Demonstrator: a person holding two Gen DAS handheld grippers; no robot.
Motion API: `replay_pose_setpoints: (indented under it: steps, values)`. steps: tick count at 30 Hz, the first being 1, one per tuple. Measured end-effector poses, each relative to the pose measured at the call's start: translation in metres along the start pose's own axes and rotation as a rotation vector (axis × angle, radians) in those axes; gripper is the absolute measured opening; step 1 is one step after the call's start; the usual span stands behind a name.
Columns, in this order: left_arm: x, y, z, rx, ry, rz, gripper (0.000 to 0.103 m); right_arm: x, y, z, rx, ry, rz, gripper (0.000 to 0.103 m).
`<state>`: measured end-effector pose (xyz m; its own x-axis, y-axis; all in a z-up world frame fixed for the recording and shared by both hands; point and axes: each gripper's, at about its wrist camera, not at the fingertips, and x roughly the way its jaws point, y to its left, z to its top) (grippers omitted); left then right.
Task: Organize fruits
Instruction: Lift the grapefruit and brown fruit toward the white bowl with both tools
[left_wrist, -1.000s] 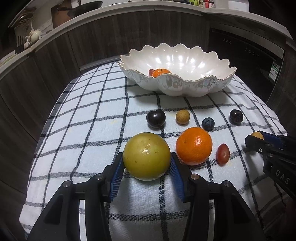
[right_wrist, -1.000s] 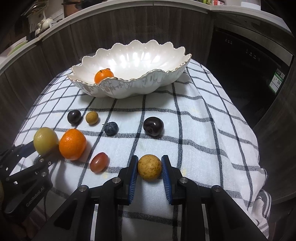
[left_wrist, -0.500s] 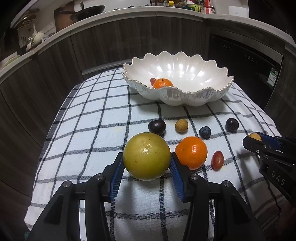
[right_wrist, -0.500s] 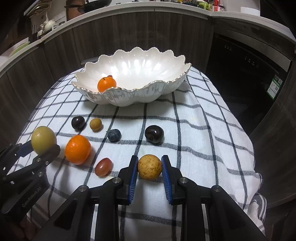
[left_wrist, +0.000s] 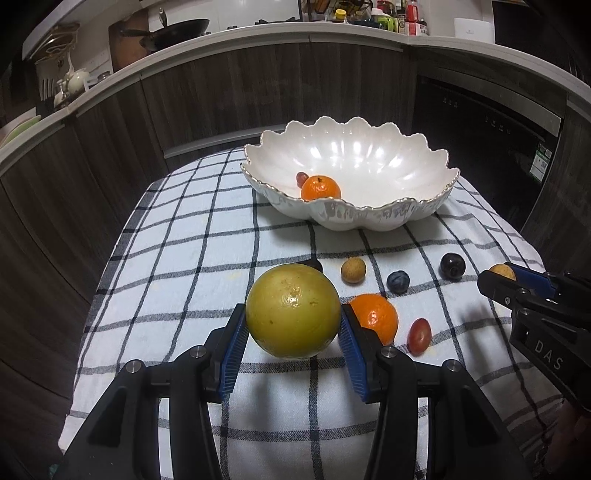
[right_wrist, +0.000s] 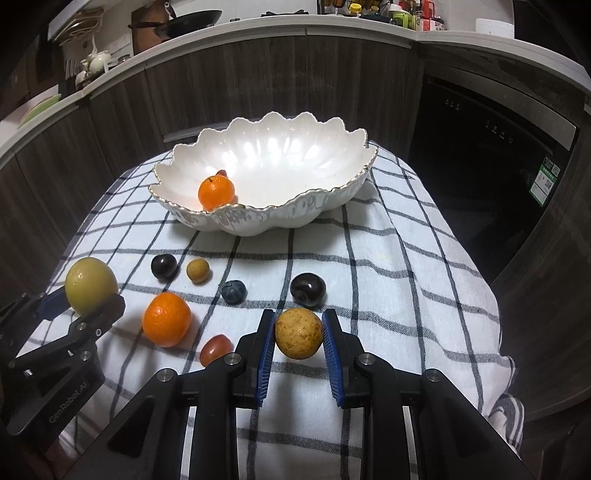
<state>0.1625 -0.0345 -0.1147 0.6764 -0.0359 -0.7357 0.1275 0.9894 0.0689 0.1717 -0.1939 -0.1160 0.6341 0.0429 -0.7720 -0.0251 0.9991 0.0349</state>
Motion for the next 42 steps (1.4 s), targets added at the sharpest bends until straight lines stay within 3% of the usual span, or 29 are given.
replay_pose_setpoints:
  steps: [42]
  values:
    - [-0.004,-0.009,0.077,-0.025,-0.075,-0.025,0.048,-0.012,-0.02,0.066,0.025,-0.112,-0.01,0.027]
